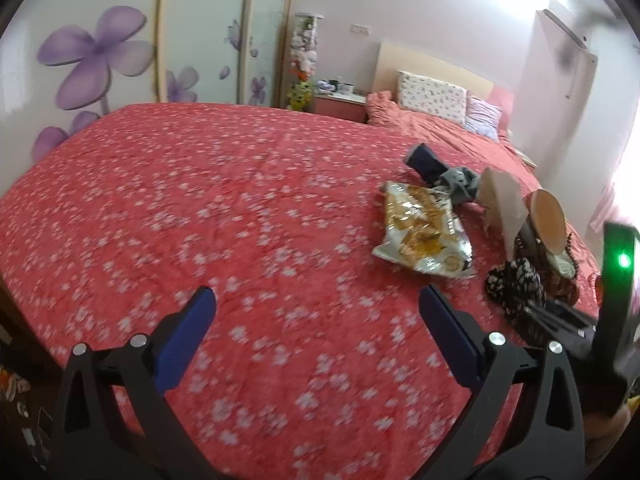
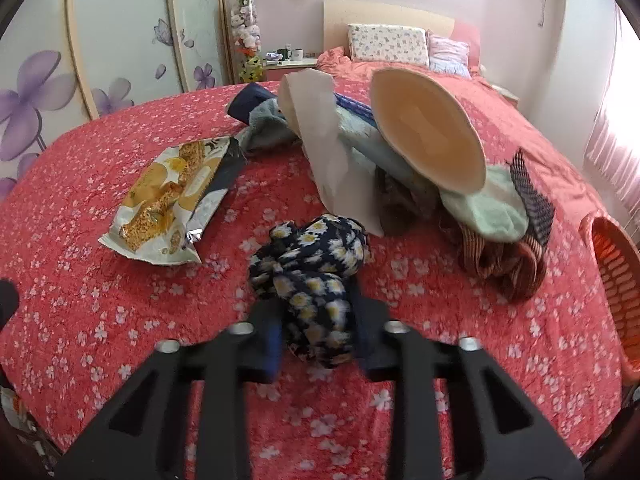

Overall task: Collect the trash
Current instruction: 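Grasp the navy daisy-print cloth with the right tool while the left tool approaches the yellow snack bag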

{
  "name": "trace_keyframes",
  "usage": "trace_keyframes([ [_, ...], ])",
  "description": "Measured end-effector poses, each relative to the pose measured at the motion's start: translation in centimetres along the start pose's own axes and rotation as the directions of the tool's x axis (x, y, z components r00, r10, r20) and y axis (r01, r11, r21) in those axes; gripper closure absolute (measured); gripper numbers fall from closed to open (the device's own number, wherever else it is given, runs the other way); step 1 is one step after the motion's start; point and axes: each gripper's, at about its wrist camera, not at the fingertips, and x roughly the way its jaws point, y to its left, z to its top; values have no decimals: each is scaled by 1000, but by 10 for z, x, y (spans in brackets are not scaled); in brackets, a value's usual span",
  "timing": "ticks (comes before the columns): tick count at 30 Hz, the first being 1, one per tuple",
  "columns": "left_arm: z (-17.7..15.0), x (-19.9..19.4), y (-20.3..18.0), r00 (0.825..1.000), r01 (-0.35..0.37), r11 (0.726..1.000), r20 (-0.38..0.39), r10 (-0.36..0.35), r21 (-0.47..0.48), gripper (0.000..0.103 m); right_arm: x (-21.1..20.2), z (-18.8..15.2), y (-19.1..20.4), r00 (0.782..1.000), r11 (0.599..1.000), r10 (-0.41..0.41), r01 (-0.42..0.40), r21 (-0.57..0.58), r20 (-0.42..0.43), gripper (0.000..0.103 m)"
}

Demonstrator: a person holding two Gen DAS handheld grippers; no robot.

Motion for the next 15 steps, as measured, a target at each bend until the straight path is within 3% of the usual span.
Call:
trace_keyframes([
  [4,14,14,-20,999,47,998,-25,-46,35,4,-25,-3,-19,999,999,22,-23,36,35,86],
  [10,36,50,-61,990,112,990,-91,-103,89,4,-63,-11,-53,994,997,-31,24,68,105,86],
  [15,45,92,-85,982,99,991,-169,-83,91,4,-72,-15,-82,989,992,-83,70,106,120,86],
])
